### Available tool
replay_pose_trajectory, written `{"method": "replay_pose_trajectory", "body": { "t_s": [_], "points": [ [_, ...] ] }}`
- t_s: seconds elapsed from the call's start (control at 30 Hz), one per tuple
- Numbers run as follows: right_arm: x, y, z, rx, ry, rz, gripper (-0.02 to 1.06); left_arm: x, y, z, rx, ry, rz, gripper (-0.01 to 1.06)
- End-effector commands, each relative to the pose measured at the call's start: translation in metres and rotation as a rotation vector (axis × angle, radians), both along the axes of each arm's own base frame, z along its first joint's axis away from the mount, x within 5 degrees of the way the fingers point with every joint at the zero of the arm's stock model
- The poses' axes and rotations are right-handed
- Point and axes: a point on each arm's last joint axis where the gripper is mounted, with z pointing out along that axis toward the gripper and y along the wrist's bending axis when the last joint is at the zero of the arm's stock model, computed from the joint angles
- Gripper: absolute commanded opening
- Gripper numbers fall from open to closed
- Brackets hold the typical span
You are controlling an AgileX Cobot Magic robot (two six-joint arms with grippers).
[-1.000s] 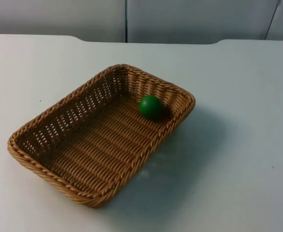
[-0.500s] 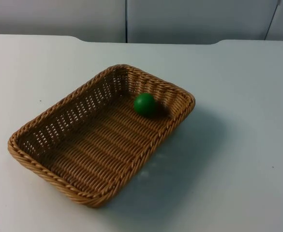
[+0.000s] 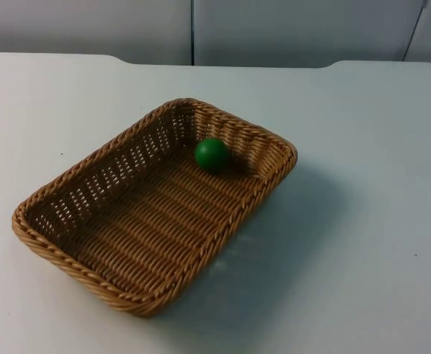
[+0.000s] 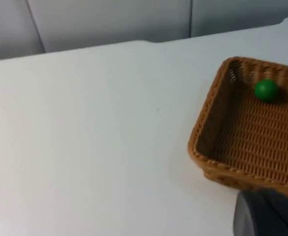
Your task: Pick up the basket with the left hand and place the ball into the basket with the right hand.
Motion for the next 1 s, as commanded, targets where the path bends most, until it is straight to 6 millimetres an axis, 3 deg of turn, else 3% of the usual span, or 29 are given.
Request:
{"method": "replay_pose_trajectory", "body": {
  "t_s": [0.0, 0.13, 0.3, 0.33, 0.43, 0.67, 0.7, 0.87, 0.97],
  "points": [
    [-0.002, -0.001, 0.0, 0.004, 0.0, 0.012, 0.0, 0.0, 0.002, -0.004, -0.011, 0.018, 0.024, 0.0],
    [-0.001, 0.0, -0.006, -0.005, 0.026, 0.006, 0.0, 0.005, 0.002, -0.011, -0.01, 0.034, 0.025, 0.0],
    [-0.014, -0.009, -0.072, -0.117, 0.176, 0.008, 0.0, 0.006, 0.001, -0.011, -0.017, 0.019, 0.022, 0.0],
    [-0.014, -0.009, -0.072, -0.117, 0.176, 0.008, 0.0, 0.006, 0.001, -0.011, -0.017, 0.019, 0.022, 0.0],
    [-0.024, -0.017, -0.116, -0.153, 0.242, -0.004, 0.0, 0.006, 0.001, -0.011, -0.017, 0.019, 0.022, 0.0],
    [-0.041, -0.028, -0.167, -0.18, 0.331, -0.019, 0.0, 0.006, 0.001, -0.011, -0.017, 0.019, 0.022, 0.0],
    [-0.041, -0.028, -0.167, -0.18, 0.331, -0.019, 0.0, 0.006, 0.001, -0.011, -0.017, 0.019, 0.022, 0.0],
    [-0.046, -0.036, -0.191, -0.187, 0.39, -0.117, 0.0, 0.006, 0.001, -0.011, -0.017, 0.019, 0.022, 0.0],
    [-0.051, -0.056, -0.213, -0.286, 0.467, -0.325, 0.0, 0.006, 0.001, -0.011, -0.017, 0.019, 0.022, 0.0]
  ]
}}
